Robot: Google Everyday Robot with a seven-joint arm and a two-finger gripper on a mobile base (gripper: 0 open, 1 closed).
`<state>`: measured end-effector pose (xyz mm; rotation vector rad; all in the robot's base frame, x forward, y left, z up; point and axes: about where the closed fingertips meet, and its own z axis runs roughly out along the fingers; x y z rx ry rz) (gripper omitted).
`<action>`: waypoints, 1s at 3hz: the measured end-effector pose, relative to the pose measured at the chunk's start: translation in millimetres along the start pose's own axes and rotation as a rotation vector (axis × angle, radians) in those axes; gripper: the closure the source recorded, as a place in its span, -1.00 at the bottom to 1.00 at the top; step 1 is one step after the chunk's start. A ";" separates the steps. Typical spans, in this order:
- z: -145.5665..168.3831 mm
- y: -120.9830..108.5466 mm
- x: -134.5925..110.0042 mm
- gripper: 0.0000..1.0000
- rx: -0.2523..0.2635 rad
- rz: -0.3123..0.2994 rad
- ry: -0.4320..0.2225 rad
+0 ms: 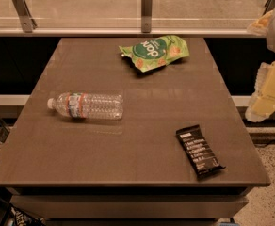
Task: Pick water bottle
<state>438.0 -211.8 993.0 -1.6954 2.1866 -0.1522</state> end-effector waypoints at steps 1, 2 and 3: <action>-0.1 0.0 0.0 -1.00 0.000 0.000 0.000; 1.9 -2.1 -7.4 -1.00 0.006 0.016 0.015; 6.4 -2.2 -16.1 -1.00 0.019 0.050 0.058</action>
Offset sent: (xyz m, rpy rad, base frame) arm 0.0112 0.0159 -0.0038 -0.0250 0.0197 -0.0563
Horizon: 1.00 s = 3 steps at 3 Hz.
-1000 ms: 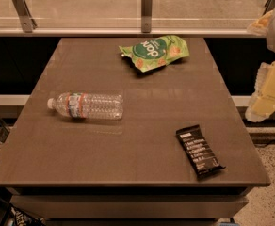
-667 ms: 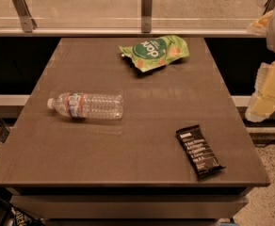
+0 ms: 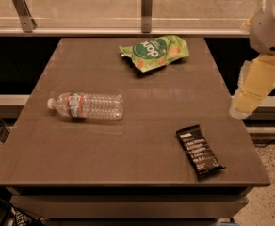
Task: Pick water bottle
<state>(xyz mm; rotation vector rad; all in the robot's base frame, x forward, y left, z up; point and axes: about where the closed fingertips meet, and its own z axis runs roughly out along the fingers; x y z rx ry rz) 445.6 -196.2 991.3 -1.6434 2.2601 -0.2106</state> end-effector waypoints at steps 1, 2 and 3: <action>6.6 1.4 -9.6 -1.00 0.004 0.028 0.018; 13.3 7.3 -26.9 -1.00 0.000 0.024 0.003; 15.7 17.6 -52.7 -1.00 -0.011 -0.024 -0.032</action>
Offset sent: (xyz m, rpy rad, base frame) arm 0.0088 0.0503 -0.0216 0.0238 0.0191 -0.0104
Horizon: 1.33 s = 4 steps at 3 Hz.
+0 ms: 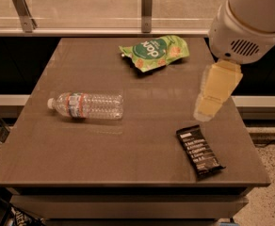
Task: Pick water bottle
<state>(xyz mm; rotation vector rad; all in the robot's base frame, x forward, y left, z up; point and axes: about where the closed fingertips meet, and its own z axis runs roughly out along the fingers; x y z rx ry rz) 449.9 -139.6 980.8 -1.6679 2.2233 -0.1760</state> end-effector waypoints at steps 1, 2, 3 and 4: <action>6.6 6.3 -25.4 -1.00 -0.031 -0.049 -0.041; 18.8 8.2 -48.2 -1.00 -0.070 -0.087 -0.068; 37.6 6.6 -68.3 -1.00 -0.107 -0.109 -0.082; 54.0 8.1 -88.0 -1.00 -0.141 -0.131 -0.094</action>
Offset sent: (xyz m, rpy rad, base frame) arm 0.0244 0.0771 -0.0291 0.0734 0.0928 0.1788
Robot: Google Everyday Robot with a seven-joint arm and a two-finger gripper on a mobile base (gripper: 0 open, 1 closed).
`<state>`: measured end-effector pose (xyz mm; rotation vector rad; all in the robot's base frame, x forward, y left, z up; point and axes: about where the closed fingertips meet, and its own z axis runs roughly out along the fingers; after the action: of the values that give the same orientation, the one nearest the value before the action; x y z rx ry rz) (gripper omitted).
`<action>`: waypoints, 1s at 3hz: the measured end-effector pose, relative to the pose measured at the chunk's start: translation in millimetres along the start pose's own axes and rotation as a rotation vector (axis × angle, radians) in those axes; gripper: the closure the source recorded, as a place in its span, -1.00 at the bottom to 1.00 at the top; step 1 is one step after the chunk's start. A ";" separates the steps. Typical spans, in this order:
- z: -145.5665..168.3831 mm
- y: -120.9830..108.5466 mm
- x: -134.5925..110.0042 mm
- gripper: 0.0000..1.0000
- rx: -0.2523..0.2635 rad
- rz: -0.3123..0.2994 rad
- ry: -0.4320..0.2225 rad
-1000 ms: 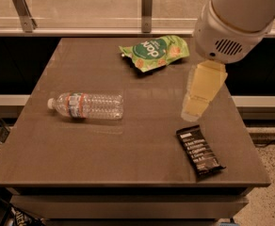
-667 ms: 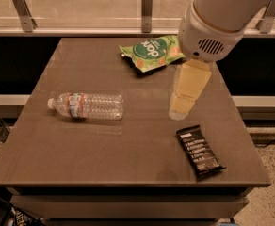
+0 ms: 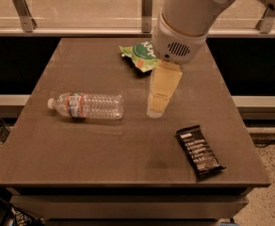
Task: Pick water bottle
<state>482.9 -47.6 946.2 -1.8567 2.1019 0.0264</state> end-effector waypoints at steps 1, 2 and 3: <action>17.0 -2.0 -17.8 -1.00 -0.033 -0.011 -0.008; 35.4 -7.6 -31.2 -1.00 -0.059 -0.015 -0.007; 74.4 -17.8 -41.7 -1.00 -0.077 -0.005 0.028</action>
Offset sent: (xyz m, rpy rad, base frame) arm 0.0342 0.0570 -0.0437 0.0075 0.0937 0.0418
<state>521.5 7.1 890.5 -1.9166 2.1433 0.0822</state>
